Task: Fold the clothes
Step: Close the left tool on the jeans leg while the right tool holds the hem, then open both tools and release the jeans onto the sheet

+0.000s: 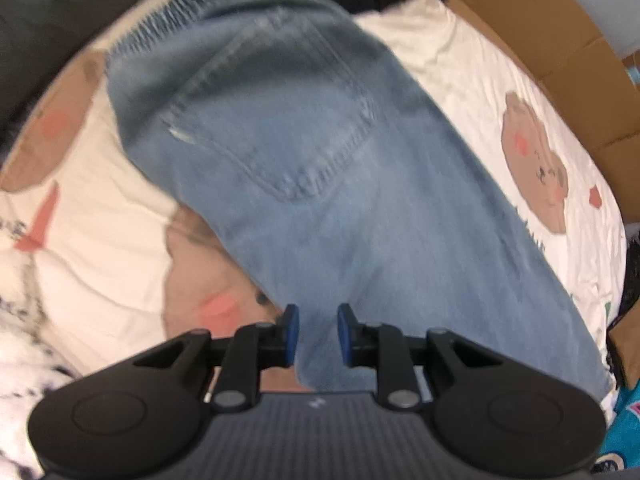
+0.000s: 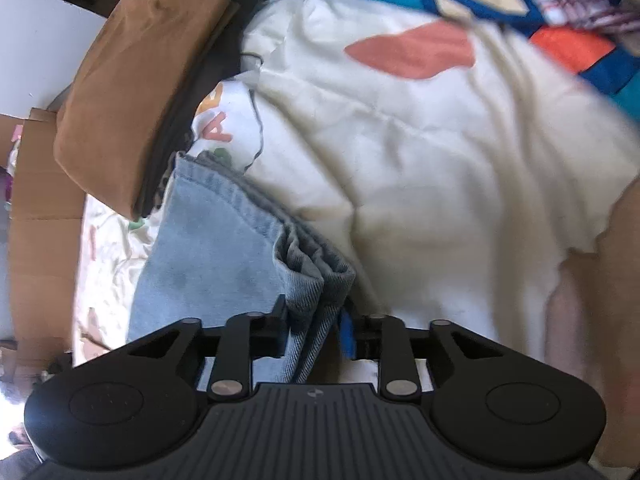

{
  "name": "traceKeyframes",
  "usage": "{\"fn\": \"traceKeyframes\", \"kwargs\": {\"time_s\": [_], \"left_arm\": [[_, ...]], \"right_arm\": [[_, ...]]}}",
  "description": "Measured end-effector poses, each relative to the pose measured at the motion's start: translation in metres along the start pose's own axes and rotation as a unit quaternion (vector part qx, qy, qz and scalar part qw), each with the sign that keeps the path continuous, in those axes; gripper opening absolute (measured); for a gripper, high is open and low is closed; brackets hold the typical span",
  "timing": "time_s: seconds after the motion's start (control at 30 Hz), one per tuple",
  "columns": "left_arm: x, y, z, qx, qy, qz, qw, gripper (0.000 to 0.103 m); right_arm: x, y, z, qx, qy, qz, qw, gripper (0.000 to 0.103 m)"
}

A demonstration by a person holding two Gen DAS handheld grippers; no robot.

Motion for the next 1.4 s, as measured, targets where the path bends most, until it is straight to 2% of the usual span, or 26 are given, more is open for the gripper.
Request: {"fn": "traceKeyframes", "kwargs": {"time_s": [0.03,0.13,0.27,0.4,0.63,0.87,1.07,1.4], "left_arm": [[-0.001,0.007,-0.004,0.010,0.001,-0.003,0.9999,0.021],[-0.002,0.022,-0.022,0.043,-0.001,-0.012,0.9990,0.024],[-0.003,0.030,-0.063,0.094,-0.010,-0.034,0.9950,0.026],[-0.010,0.040,-0.104,0.140,-0.010,-0.054,0.9886,0.027],[-0.024,0.046,-0.154,0.185,0.009,-0.064,0.9807,0.027],[-0.033,0.022,-0.187,0.189,0.019,-0.068,0.9795,0.027],[-0.048,-0.003,-0.221,0.167,0.022,-0.071,0.9831,0.026],[-0.050,-0.023,-0.263,0.143,0.016,-0.098,0.9848,0.025]], "right_arm": [[0.002,0.005,0.000,0.006,-0.001,0.013,1.000,0.037],[0.004,0.022,-0.004,0.030,-0.001,0.024,0.999,0.038],[-0.012,0.037,-0.016,0.060,0.041,0.045,0.996,0.038],[-0.038,0.034,-0.030,0.072,0.079,0.059,0.993,0.038],[-0.080,0.013,-0.043,0.069,0.129,0.077,0.986,0.041],[-0.113,-0.016,-0.051,0.049,0.168,0.095,0.980,0.041],[-0.133,-0.047,-0.056,0.020,0.204,0.118,0.972,0.041],[-0.146,-0.076,-0.062,0.018,0.222,0.137,0.965,0.041]]}}
Point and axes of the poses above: each gripper's, at about its wrist camera, not at the fingertips, and y roughly against the way its jaws point, x to its right, z to its underside, the point moved 6 cm from there along -y, roughly the way its jaws point, and after that the axes turned 13 degrees about -x, right-handed, at the moved point
